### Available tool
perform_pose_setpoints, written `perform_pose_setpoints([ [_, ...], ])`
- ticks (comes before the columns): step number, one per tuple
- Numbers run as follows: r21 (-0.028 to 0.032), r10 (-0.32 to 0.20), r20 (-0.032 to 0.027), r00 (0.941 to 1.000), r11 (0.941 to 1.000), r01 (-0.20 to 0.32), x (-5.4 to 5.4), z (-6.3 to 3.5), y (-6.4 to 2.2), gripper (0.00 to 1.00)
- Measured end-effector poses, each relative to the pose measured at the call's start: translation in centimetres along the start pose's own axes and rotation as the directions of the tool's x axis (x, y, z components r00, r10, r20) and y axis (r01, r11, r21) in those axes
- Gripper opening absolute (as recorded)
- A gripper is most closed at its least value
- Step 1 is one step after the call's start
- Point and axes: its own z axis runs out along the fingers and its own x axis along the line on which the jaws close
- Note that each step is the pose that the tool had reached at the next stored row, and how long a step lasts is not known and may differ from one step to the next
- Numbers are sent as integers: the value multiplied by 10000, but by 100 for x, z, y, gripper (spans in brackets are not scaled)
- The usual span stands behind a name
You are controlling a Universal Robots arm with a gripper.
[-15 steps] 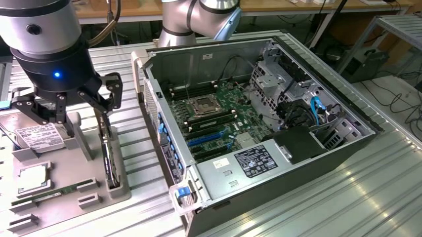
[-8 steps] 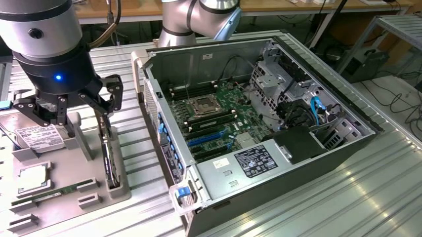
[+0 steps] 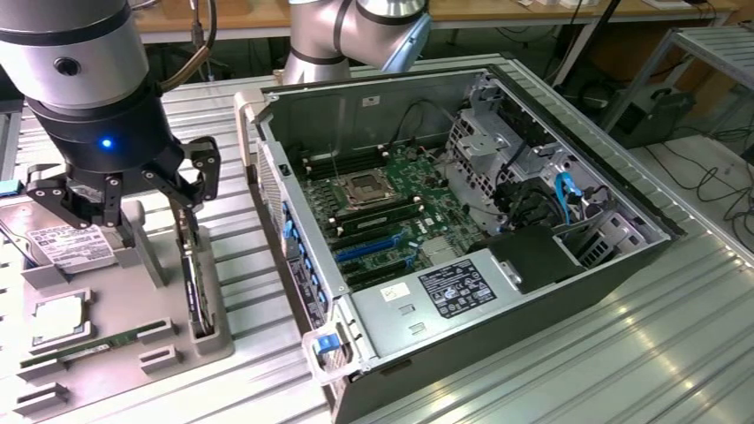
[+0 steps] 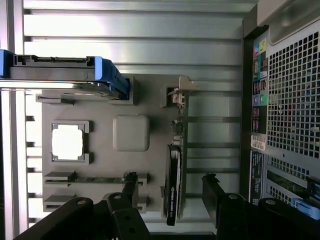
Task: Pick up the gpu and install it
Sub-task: 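Pick up the gpu and move the gpu toward the slot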
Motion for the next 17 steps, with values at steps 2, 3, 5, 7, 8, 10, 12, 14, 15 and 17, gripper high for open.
perform_pose_setpoints([
  [2,0,0,0,10000,10000,0,0,10,0,63],
  [3,0,0,-1,10000,10000,0,0,15,0,63],
  [5,0,0,-1,10000,10000,0,0,23,-1,63],
  [7,1,0,-2,10000,10000,0,1,30,-1,63],
  [8,1,0,0,10000,10000,0,1,35,-1,63],
  [10,0,1,-1,10000,10000,-1,1,44,-1,63],
  [12,0,0,-1,10000,10000,0,1,54,-2,63],
  [14,0,0,0,10000,10000,0,1,64,-2,63],
  [15,0,0,0,10000,10000,0,2,68,-2,63],
  [17,1,0,-1,10000,10000,0,2,76,-2,63],
])
